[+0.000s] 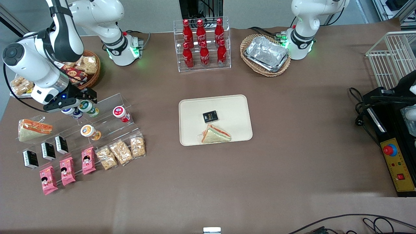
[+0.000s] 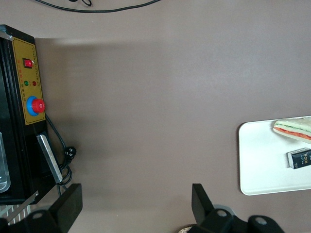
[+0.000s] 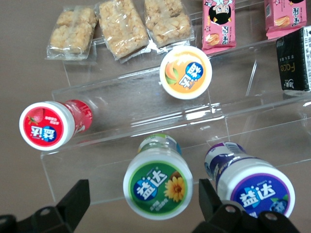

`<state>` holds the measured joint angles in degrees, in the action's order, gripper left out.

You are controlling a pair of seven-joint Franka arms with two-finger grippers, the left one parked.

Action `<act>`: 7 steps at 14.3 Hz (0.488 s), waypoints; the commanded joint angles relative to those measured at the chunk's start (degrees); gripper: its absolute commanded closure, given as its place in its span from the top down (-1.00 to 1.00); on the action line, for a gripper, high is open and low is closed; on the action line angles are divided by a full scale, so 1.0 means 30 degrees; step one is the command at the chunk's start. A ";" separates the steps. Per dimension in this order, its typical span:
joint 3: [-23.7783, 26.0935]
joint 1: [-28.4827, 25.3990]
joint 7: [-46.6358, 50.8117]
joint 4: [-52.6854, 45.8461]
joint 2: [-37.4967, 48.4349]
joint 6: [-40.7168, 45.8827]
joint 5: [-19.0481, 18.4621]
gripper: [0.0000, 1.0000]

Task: Place green gum on tray
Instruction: 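Lower the right gripper onto the green-label gum bottle and close it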

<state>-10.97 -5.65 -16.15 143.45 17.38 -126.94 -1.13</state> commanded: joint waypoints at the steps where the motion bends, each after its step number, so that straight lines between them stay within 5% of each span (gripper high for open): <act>1: -0.0414 -0.0344 -0.0183 0.0815 0.0917 -0.0461 -0.0297 1.00; 7: -0.0414 -0.0344 -0.0183 0.1809 0.0976 -0.1747 -0.0297 1.00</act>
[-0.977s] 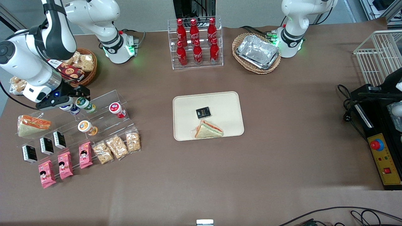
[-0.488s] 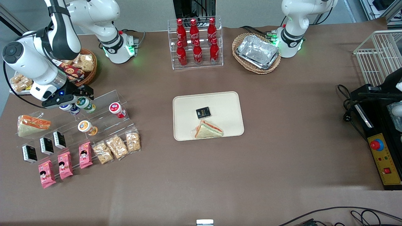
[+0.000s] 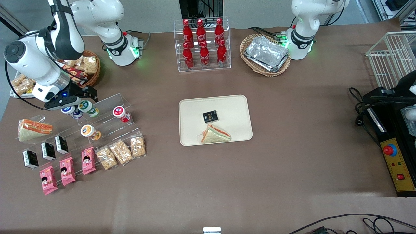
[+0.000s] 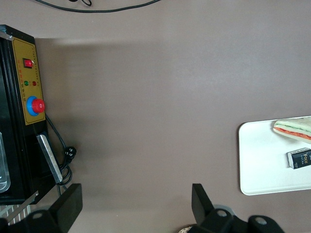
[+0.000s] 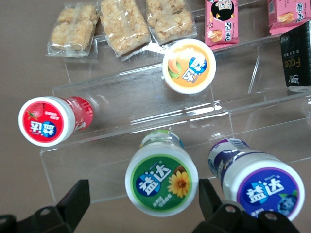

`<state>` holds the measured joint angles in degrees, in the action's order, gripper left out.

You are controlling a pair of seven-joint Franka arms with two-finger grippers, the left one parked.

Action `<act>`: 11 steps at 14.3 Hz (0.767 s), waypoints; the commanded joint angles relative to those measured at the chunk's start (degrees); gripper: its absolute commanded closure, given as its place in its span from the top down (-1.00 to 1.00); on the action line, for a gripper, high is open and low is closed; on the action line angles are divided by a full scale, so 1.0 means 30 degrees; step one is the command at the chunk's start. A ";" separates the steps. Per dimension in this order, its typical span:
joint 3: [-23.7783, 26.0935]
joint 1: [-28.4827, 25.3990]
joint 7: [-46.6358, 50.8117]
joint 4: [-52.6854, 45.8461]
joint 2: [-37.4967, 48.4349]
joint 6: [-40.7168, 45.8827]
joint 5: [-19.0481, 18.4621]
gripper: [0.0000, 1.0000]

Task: Place green gum on tray
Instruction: 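Lower the right gripper onto the green-label gum bottle and close it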

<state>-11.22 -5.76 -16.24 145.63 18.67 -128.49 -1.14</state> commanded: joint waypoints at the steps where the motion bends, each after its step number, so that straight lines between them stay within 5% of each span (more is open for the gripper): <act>1: -0.0332 -0.0334 -0.0154 0.1231 0.0544 -0.1379 -0.0295 1.00; 4: -0.0332 -0.0364 -0.0183 0.1262 0.0573 -0.1410 -0.0295 0.91; 11: -0.0449 -0.0364 -0.0652 0.1262 0.0602 -0.1410 -0.0295 -0.06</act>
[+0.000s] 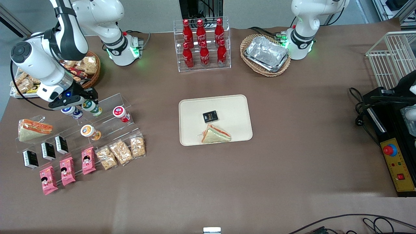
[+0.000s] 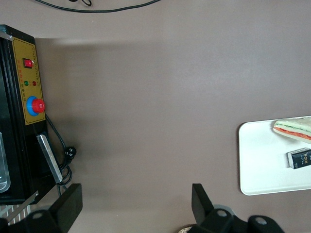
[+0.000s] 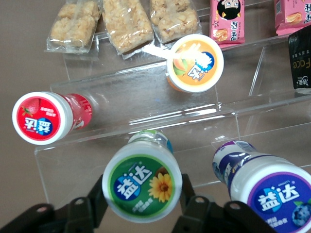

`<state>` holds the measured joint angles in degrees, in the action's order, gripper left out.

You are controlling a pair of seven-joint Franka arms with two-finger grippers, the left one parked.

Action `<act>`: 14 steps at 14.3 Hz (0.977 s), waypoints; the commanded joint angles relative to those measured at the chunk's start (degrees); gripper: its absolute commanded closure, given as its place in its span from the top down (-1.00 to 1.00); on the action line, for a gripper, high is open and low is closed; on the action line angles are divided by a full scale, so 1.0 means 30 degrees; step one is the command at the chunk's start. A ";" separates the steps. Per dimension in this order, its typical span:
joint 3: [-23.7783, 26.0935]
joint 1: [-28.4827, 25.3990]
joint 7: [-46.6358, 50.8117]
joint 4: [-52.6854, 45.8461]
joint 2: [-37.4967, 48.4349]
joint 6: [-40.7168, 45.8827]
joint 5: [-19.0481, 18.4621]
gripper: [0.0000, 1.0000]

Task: Place green gum on tray
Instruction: 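Lower the right gripper onto the green-label gum bottle and close it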

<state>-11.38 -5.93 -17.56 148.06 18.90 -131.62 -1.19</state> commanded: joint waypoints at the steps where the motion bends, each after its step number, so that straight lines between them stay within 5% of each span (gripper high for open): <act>1: -0.0397 -0.0308 -0.0211 0.0450 0.0526 -0.0365 -0.0278 -0.09; 3: -0.0397 -0.0337 -0.0211 0.0450 0.0497 -0.0365 -0.0278 -0.09; 6: -0.0426 -0.0308 -0.0182 0.0392 0.0468 -0.0335 -0.0278 -0.46; 14: -0.0339 -0.0366 0.0169 -0.2502 0.0350 0.3084 -0.0133 -0.61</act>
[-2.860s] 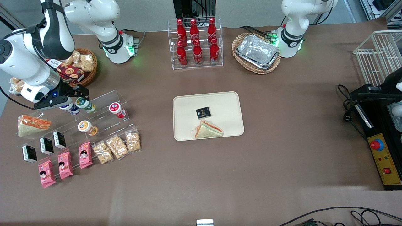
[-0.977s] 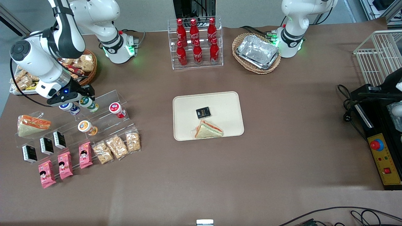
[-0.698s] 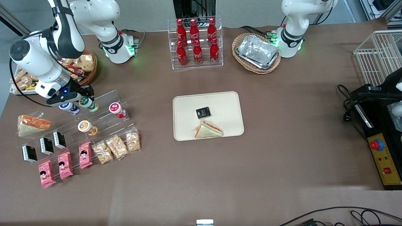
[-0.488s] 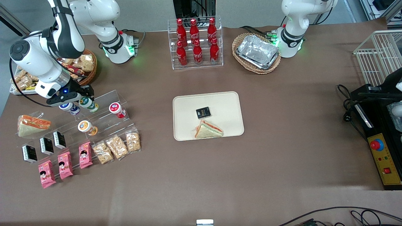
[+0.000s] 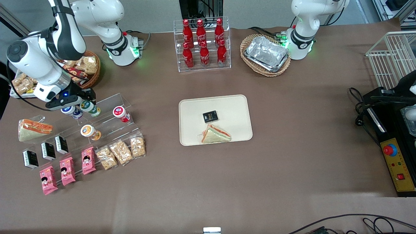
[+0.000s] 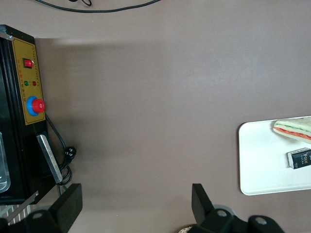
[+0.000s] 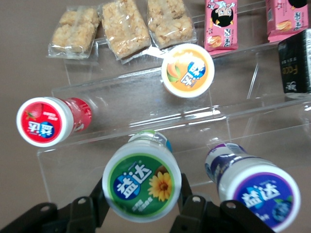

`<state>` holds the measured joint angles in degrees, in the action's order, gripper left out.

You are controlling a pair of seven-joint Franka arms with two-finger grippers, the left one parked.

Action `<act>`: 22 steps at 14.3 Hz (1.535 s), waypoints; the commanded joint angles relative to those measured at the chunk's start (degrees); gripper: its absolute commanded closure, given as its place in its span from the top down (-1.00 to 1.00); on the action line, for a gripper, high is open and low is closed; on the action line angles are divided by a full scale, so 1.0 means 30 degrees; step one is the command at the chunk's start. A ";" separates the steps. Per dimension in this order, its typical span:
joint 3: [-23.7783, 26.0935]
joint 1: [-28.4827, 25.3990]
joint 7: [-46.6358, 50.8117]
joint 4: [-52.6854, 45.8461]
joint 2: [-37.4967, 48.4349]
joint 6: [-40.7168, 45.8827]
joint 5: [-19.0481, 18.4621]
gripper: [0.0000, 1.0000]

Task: Place green gum on tray
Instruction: 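Lift the green gum bottle and carry it over the cream tray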

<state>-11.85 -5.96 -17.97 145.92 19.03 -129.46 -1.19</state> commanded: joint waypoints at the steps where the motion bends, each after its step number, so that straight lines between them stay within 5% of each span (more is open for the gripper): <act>1: -0.0124 -0.0387 0.0393 -0.2375 0.0278 0.3009 -0.0101 -0.67; 3: -0.0124 -0.0854 0.0626 -0.3431 0.0278 0.4152 -0.0101 -0.87; 11: 0.1807 -0.2434 0.4427 -0.8702 -0.0979 0.8752 0.0016 -0.90; 22: 0.2454 -1.0840 1.7580 -1.2255 -0.5576 0.7768 0.0807 -0.89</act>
<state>-3.84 -33.02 26.17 113.14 8.50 -104.04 0.50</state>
